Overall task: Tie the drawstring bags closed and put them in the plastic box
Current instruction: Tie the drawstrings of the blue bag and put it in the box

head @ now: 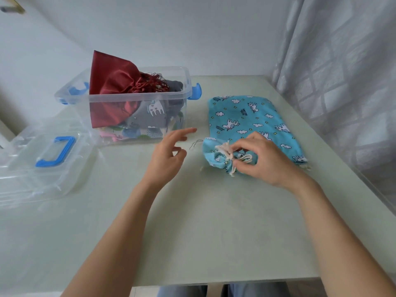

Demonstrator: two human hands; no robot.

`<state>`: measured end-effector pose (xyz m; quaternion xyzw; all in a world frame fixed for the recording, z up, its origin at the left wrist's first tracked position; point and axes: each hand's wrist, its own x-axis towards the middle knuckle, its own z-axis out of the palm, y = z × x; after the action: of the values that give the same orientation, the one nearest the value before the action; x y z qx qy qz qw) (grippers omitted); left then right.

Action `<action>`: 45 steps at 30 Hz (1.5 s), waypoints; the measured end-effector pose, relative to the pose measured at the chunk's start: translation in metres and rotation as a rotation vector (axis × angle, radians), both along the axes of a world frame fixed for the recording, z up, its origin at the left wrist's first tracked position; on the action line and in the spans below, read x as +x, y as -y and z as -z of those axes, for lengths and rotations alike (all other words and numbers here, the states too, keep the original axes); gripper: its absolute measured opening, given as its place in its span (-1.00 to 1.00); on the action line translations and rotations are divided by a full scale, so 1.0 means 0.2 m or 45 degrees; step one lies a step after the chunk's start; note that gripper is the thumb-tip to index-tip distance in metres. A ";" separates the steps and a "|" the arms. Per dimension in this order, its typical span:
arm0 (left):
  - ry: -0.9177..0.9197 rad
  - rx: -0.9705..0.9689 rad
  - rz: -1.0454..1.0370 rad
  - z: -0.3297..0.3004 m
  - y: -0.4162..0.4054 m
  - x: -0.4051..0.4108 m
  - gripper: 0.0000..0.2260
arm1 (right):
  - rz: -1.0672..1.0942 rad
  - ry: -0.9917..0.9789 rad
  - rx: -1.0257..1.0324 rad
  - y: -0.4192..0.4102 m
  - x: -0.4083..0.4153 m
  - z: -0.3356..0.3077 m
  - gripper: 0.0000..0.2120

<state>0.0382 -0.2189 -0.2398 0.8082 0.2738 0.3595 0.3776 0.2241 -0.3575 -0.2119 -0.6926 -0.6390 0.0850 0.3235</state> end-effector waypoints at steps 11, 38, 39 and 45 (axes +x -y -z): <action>-0.586 0.138 0.207 -0.13 0.00 0.36 -0.70 | 0.171 0.009 -0.227 0.31 0.21 -0.02 -0.56; 0.302 0.166 -0.562 -0.71 -0.52 -0.36 -0.80 | -0.022 -0.545 0.451 -0.75 -0.24 -0.58 -0.78; 0.280 0.195 -0.593 -0.73 -0.62 -0.40 -0.81 | -0.034 -0.560 0.439 -0.87 -0.26 -0.60 -0.79; -0.252 0.567 -0.671 -0.70 -0.95 -0.47 -0.51 | -0.073 0.030 -0.009 -1.24 -0.28 -0.55 -0.70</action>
<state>-0.0552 -0.0290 -0.0993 0.8032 0.4231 0.4154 0.0582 0.1686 -0.1098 -0.1024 -0.6762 -0.6620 0.0883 0.3112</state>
